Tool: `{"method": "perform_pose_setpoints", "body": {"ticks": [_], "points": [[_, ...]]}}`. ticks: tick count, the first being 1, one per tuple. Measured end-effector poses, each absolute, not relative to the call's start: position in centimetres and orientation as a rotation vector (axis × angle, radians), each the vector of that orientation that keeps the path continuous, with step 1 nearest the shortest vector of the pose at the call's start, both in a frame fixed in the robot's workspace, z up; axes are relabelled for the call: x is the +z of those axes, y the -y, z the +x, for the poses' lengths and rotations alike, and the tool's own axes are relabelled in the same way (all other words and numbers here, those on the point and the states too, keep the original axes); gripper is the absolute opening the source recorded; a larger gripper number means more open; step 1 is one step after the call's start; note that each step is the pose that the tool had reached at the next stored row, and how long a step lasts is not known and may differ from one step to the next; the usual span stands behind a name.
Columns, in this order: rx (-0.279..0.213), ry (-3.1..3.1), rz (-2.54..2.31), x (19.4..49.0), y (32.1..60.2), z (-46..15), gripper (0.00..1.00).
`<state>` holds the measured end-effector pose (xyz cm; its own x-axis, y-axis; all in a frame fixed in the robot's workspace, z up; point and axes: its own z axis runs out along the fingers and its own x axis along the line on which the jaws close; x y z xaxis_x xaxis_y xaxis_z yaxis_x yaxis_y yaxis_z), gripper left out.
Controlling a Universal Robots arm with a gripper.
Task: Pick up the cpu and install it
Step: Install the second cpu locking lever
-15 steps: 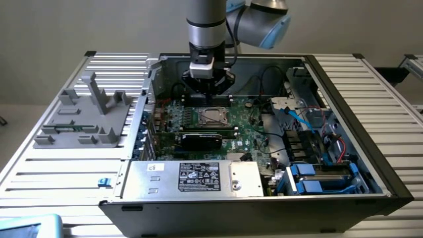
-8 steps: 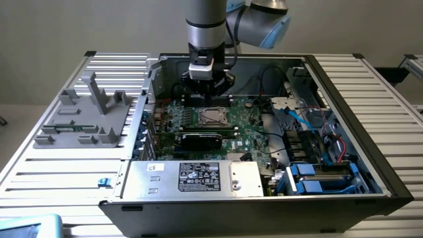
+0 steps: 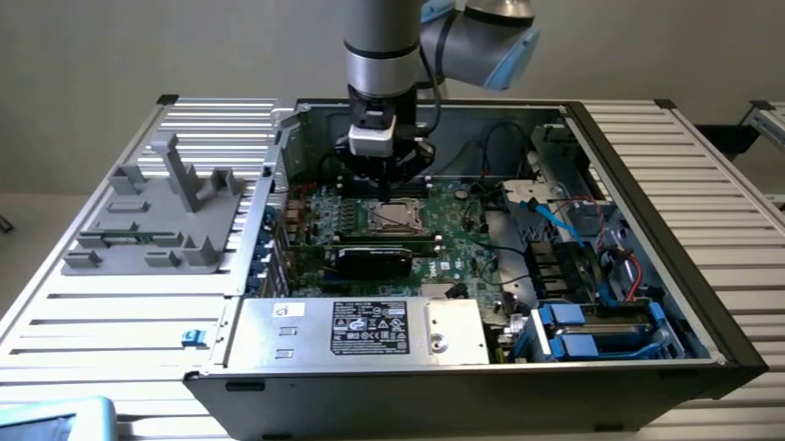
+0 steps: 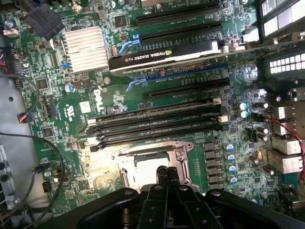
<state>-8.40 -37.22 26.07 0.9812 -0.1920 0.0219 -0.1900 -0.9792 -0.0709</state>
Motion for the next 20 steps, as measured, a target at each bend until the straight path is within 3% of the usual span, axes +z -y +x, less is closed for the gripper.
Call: {"method": "perform_pose_setpoints", "body": {"ticks": [11,20], "points": [[-0.014,-0.287,-2.937,26.1,39.3,-8.4,0.12],[0.072,-0.294,-2.926,25.8,40.6,-8.5,0.12]]}}
